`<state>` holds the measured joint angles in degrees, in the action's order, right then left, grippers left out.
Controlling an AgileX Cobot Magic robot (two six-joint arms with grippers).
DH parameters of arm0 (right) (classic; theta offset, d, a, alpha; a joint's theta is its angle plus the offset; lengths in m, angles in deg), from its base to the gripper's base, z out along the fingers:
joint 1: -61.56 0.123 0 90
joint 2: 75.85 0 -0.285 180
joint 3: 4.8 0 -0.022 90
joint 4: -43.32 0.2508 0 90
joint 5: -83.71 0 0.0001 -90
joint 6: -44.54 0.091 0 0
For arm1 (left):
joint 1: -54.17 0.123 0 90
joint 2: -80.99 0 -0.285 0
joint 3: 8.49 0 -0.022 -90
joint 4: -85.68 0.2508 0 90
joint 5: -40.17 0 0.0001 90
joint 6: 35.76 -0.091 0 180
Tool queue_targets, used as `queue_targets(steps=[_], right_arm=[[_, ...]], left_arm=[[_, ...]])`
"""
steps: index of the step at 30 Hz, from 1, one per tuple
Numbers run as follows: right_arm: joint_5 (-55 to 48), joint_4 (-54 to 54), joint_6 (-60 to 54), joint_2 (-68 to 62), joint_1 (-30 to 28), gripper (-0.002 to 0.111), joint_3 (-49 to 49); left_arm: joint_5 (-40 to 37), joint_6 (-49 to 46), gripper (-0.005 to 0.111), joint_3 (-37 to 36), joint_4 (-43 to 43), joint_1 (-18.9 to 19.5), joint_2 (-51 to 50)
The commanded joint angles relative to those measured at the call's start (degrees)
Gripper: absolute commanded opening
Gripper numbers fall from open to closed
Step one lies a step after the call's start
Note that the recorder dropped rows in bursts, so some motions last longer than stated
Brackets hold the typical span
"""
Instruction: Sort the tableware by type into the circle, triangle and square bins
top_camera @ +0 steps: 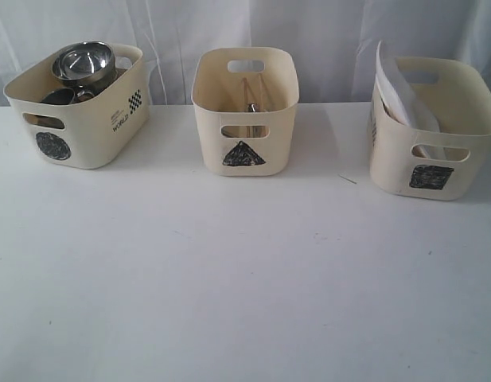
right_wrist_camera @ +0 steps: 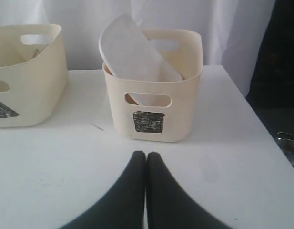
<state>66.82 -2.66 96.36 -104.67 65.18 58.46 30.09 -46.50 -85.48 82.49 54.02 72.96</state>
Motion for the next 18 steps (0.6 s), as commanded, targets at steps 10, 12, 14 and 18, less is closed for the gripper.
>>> queue_targets(steps=[10, 12, 14, 18], right_arm=[[-4.55, -0.01, 0.57, 15.43, -0.19, 0.0, 0.92], [-1.48, 0.41, -4.57, 15.77, -0.19, 0.0, 2.99], [1.83, 11.81, -12.74, 16.64, -0.19, 0.0, 7.04], [4.91, 27.42, -39.3, 21.03, -0.19, 0.0, 13.96]], left_arm=[[0.3, 0.41, 0.0, -0.23, -0.14, 0.06, 0.25], [0.3, 0.41, 0.0, -0.23, -0.14, 0.06, 0.25], [0.3, 0.41, 0.0, -0.23, -0.14, 0.06, 0.25], [0.17, 0.41, 0.0, -0.23, -0.14, 0.06, 0.25]])
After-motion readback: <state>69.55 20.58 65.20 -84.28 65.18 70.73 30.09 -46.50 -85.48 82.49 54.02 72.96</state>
